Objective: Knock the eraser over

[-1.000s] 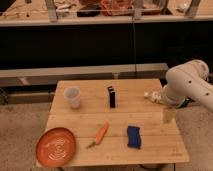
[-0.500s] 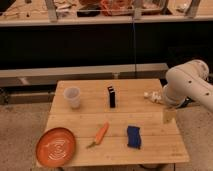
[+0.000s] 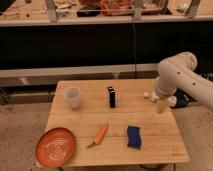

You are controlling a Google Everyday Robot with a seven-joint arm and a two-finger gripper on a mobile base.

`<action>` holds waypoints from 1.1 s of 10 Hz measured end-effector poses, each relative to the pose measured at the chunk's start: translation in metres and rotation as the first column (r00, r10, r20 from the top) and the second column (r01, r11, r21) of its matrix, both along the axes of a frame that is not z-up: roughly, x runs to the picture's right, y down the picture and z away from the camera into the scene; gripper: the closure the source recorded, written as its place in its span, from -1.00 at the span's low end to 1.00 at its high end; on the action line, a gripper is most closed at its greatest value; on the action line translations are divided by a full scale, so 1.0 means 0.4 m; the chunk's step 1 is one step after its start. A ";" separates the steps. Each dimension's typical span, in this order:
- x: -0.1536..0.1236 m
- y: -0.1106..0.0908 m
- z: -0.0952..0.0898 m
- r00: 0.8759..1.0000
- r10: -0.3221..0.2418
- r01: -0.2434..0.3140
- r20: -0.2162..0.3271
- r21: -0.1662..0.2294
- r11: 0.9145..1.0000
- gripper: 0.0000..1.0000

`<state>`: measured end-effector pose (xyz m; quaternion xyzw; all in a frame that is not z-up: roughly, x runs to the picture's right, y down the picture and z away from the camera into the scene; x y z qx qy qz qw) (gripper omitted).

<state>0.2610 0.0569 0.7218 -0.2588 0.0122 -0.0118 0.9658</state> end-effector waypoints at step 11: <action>-0.175 -0.040 0.164 0.990 -0.123 0.121 0.063 0.036 0.992 -0.60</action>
